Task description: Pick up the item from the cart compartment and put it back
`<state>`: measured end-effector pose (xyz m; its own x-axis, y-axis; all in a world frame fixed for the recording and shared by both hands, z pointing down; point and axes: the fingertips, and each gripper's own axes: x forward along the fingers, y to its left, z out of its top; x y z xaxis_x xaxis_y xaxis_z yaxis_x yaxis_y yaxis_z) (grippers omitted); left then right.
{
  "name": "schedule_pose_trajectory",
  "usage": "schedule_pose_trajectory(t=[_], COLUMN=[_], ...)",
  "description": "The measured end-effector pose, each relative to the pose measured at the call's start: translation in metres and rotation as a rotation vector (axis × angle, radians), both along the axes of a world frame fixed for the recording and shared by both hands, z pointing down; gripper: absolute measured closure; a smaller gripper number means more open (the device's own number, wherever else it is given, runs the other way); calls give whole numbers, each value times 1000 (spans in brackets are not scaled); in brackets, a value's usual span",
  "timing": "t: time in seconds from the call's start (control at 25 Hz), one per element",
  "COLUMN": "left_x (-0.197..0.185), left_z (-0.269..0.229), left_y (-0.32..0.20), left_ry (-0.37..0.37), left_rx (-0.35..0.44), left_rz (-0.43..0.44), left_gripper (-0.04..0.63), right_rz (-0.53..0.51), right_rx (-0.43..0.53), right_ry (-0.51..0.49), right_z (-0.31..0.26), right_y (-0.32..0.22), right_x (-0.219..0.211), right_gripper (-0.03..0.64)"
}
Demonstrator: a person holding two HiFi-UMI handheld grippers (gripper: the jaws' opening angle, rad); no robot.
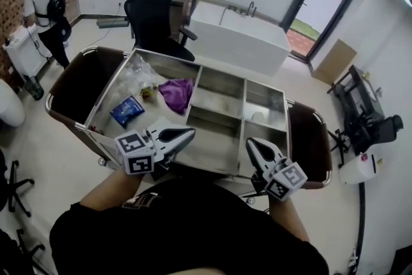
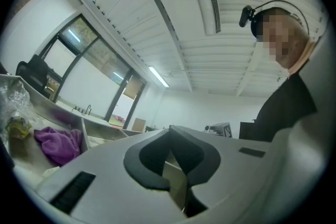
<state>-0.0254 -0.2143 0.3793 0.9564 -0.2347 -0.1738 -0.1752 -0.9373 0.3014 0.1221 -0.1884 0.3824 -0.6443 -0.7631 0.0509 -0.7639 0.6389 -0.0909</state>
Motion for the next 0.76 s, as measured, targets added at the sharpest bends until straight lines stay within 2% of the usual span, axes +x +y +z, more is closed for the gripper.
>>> schedule_pose_trajectory(t=[0.76], left_x=[5], left_z=[5], left_y=[8], left_ry=[-35], left_rx=[2], left_rz=[16], left_gripper=[595], right_rz=[-3], right_rx=[5], right_ry=[-4], right_z=[4], right_y=[9], right_x=[2], right_gripper=[617])
